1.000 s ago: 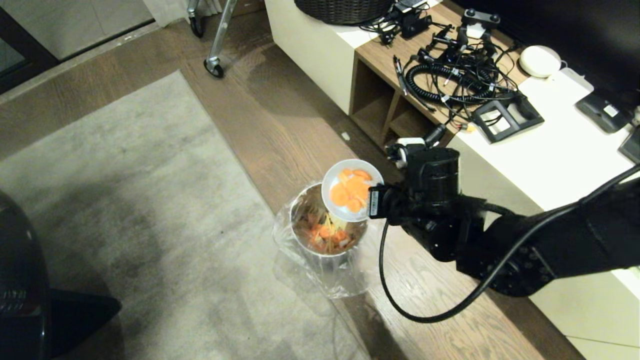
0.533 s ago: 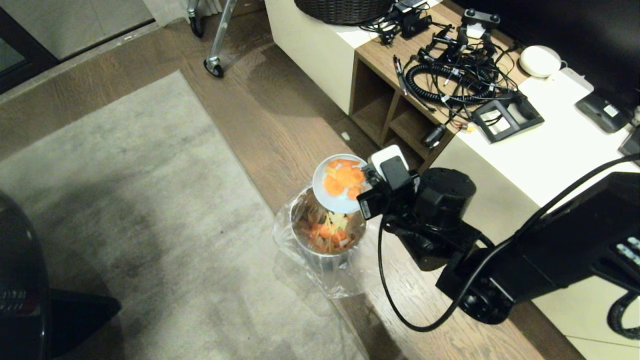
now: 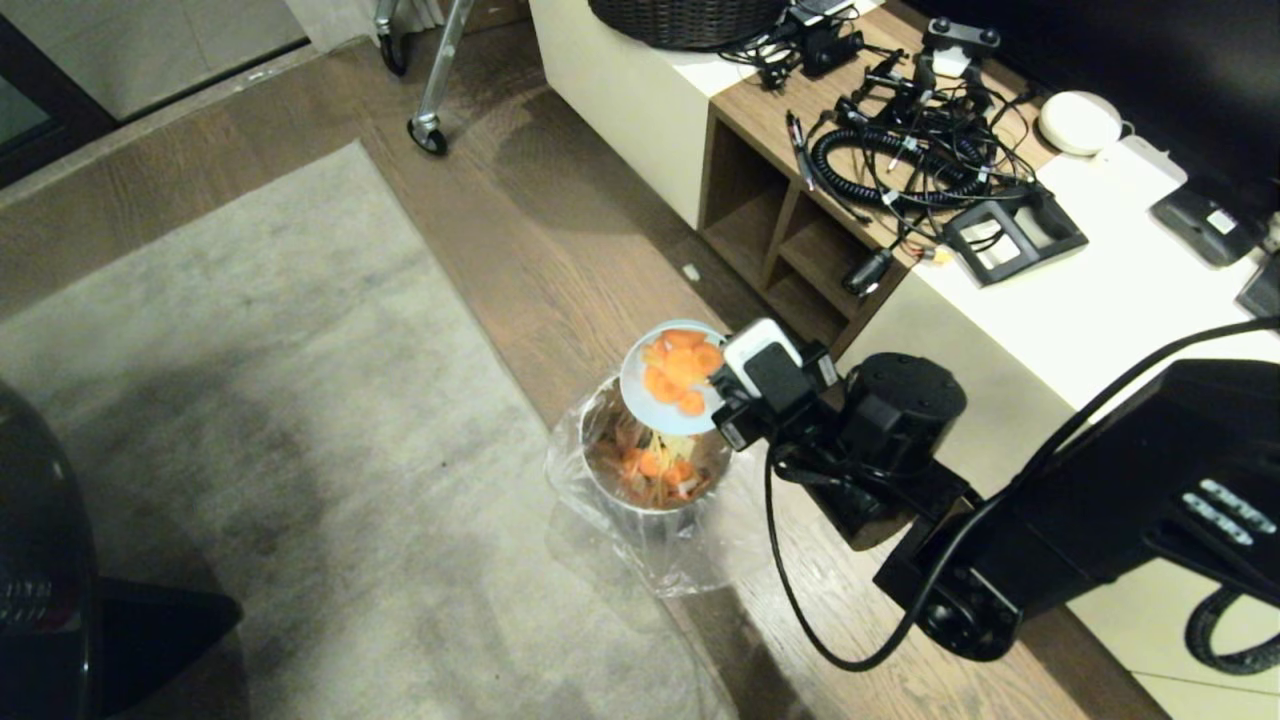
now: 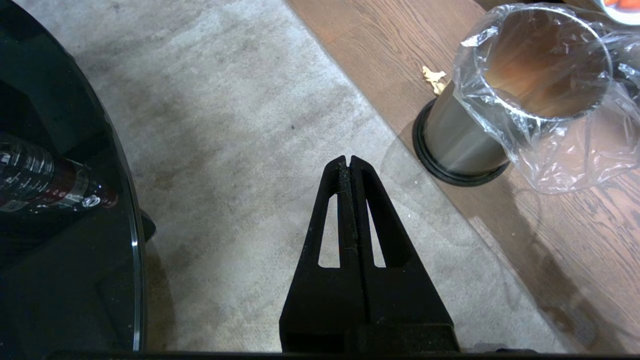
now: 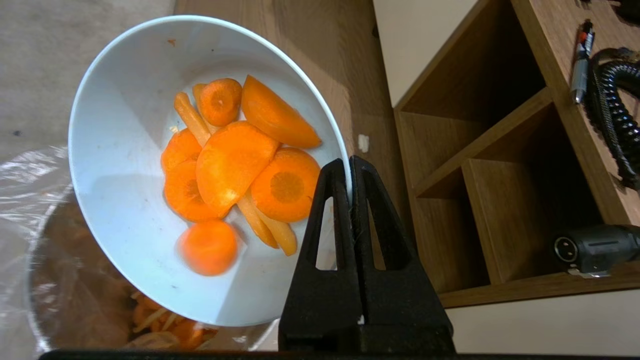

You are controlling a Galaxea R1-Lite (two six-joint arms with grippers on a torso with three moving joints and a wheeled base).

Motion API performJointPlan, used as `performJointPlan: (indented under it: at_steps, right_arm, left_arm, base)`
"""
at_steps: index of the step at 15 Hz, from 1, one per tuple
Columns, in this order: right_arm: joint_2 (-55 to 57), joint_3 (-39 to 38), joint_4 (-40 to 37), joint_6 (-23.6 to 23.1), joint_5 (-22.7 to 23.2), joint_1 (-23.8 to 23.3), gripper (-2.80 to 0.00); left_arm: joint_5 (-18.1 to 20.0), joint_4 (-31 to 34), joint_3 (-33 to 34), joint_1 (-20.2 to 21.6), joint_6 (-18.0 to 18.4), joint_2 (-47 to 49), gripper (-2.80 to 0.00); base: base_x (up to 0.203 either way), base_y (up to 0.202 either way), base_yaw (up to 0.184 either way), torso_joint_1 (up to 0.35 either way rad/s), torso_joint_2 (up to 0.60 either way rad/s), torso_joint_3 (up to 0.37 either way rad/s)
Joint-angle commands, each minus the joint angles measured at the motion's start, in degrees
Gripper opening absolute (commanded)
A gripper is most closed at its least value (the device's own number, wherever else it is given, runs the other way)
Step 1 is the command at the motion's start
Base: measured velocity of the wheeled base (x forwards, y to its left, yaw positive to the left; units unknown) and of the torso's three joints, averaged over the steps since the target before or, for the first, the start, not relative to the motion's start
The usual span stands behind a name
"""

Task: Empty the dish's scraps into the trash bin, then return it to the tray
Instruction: Pour the leftover food from the bowl into the trash can

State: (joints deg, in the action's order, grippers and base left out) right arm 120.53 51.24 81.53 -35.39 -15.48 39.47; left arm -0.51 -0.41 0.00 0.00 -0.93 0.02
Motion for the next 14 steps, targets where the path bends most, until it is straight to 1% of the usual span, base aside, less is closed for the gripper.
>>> performJointPlan:
  at_steps: [1, 2, 3, 5, 8, 9, 11, 13, 14]
  right_arm:
    - [0.15, 0.18, -0.14, -0.21, -0.42, -0.36, -2.80]
    - [0.34, 0.18, -0.14, -0.13, -0.85, -0.44, -2.80]
    - [0.96, 0.60, -0.09, 0.00, -2.32, -0.45, -2.80]
    - [2.10, 3.16, -0.19, 1.70, -4.86, -0.31, -2.80]
    - [3.82, 8.34, -0.57, 4.52, -6.39, -0.36, -2.80]
    - [3.95, 9.83, -0.75, 5.17, -7.54, -0.36, -2.80]
    - [4.60, 11.60, -0.13, 6.20, -7.89, -0.19, -2.80]
    - [4.55, 11.60, 1.26, 6.12, -7.25, -0.26, -2.80]
    - [4.33, 11.57, 2.06, 5.93, -5.22, -0.22, -2.80]
  left_arm:
    - [-0.02, -0.02, 0.00, 0.00, -0.04, -0.02, -2.80]
    - [-0.02, -0.02, 0.00, 0.00, -0.04, -0.02, -2.80]
    - [-0.02, -0.02, 0.00, 0.00, -0.04, -0.02, -2.80]
    - [-0.02, -0.02, 0.00, 0.00, -0.04, -0.02, -2.80]
    - [-0.02, -0.02, 0.00, 0.00, -0.04, -0.02, -2.80]
    - [-0.02, -0.02, 0.00, 0.00, -0.04, -0.02, -2.80]
    - [-0.02, -0.02, 0.00, 0.00, -0.04, -0.02, -2.80]
    - [-0.02, -0.02, 0.00, 0.00, -0.04, -0.02, -2.80]
    - [-0.02, -0.02, 0.00, 0.00, -0.04, -0.02, -2.80]
  base:
    - [0.000, 0.000, 0.000, 0.000, 0.00, 0.000]
    - [0.000, 0.000, 0.000, 0.000, 0.00, 0.000]
    - [0.000, 0.000, 0.000, 0.000, 0.00, 0.000]
    - [0.000, 0.000, 0.000, 0.000, 0.00, 0.000]
    - [0.000, 0.000, 0.000, 0.000, 0.00, 0.000]
    - [0.000, 0.000, 0.000, 0.000, 0.00, 0.000]
    - [0.000, 0.000, 0.000, 0.000, 0.00, 0.000]
    - [0.000, 0.000, 0.000, 0.000, 0.00, 0.000]
    - [0.000, 0.000, 0.000, 0.000, 0.00, 0.000]
